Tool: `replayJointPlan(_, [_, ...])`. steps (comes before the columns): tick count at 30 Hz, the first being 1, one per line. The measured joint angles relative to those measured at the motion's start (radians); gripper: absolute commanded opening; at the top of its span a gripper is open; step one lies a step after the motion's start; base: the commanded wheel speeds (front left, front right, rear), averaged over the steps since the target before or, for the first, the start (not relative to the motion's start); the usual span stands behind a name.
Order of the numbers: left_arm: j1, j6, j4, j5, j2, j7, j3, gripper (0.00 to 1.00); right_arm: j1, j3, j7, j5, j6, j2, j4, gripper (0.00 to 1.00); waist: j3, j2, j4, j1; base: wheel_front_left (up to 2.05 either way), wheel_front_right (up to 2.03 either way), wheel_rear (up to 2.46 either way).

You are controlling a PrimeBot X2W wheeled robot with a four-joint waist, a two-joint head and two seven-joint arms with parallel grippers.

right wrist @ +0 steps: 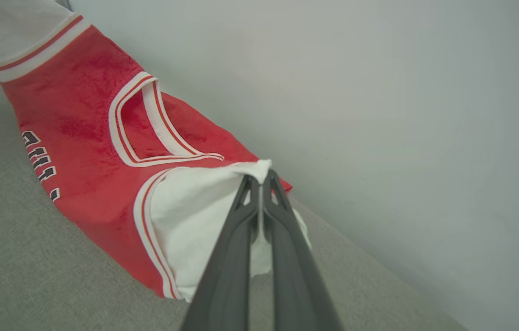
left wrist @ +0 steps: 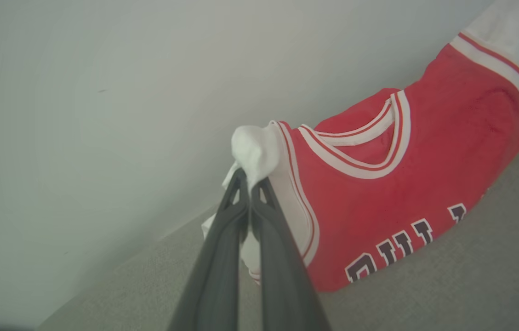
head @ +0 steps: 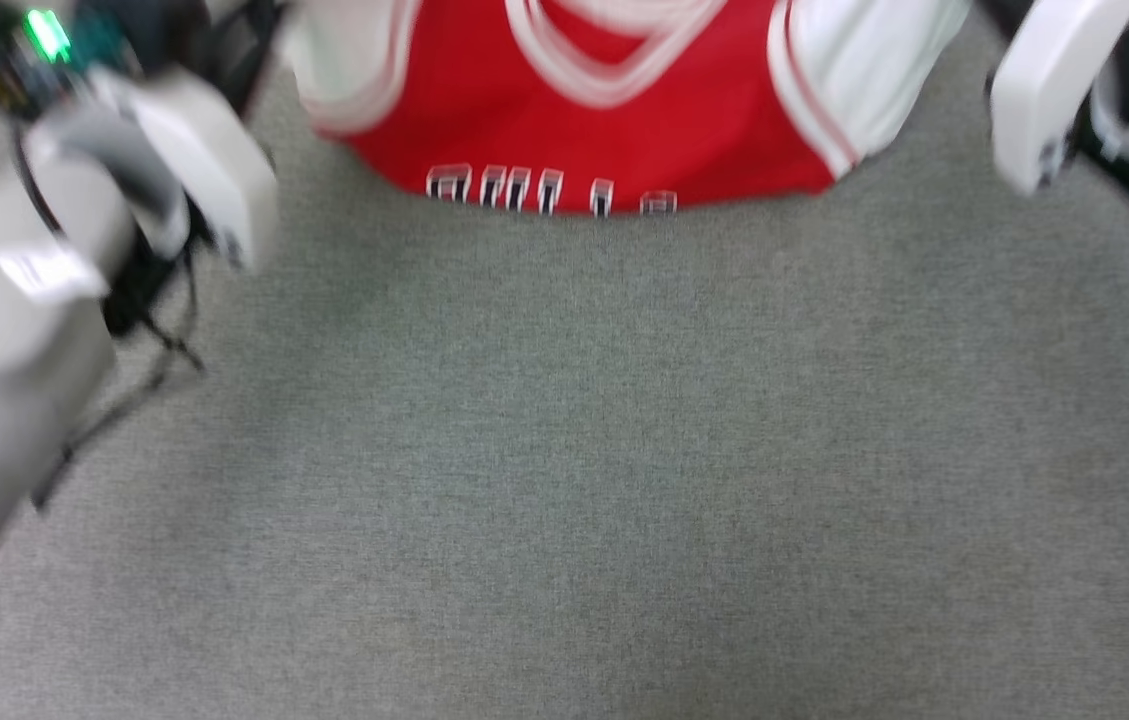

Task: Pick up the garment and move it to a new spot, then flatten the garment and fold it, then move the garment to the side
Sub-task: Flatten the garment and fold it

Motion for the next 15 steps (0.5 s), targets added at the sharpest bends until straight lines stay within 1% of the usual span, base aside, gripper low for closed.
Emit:
replayJointPlan(4, [0.177,0.051,-0.113,0.006,0.025,0.000,0.059,0.00,0.118,0.027,-0.021,0.035,0.000,-0.027,-0.043,0.00,-0.045,0.0000,-0.002,-0.0001,0.00,0.00,0.00])
replayJointPlan(8, [0.347,0.087,-0.201,0.021,0.061,-0.001,0.089,0.00,0.226,0.035,-0.061,0.078,0.000,-0.064,-0.079,0.00,-0.088,0.0001,-0.002,0.0000,0.00,0.00,0.00])
replayJointPlan(15, [0.621,0.151,-0.336,0.010,0.099,-0.002,0.161,0.00,0.447,0.038,-0.108,0.163,0.000,-0.154,-0.129,0.00,-0.177,0.0001,0.004,-0.0002,0.00,0.00,0.00])
